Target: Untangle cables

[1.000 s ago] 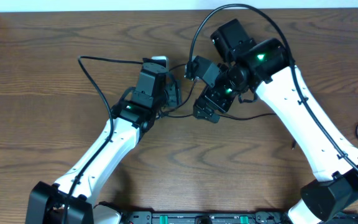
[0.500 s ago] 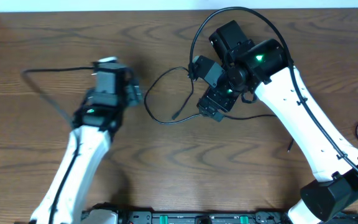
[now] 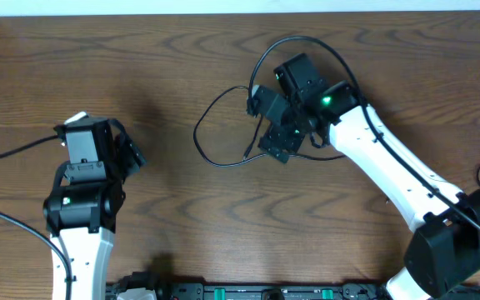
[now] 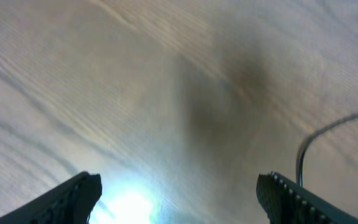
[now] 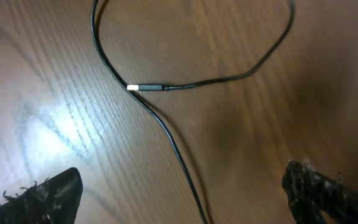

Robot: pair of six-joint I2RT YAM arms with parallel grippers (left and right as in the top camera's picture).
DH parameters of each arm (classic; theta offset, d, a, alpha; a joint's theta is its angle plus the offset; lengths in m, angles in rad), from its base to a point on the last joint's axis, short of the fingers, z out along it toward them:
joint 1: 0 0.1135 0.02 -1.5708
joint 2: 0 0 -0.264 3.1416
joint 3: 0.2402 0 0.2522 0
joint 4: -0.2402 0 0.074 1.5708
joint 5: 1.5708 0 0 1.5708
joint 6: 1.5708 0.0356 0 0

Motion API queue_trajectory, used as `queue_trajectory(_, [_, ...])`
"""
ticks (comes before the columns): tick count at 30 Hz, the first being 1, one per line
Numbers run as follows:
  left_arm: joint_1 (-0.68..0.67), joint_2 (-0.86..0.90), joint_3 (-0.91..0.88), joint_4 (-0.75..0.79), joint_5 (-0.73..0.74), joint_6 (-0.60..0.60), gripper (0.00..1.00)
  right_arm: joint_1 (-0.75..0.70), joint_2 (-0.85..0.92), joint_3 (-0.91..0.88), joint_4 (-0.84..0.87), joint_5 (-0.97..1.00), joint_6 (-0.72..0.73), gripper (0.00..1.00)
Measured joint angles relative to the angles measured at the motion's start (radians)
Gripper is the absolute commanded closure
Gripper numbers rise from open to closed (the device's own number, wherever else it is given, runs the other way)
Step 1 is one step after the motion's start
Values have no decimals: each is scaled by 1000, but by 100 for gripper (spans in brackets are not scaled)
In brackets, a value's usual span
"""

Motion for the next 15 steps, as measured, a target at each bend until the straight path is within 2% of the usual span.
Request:
queue_trajectory(8, [0,-29,0,-165,112,-8,15,6,0,-233,119,0,-1,1])
queue_trajectory(15, [0,-29,0,-214,146,-14,15,26,0,-343,216,3,-3,1])
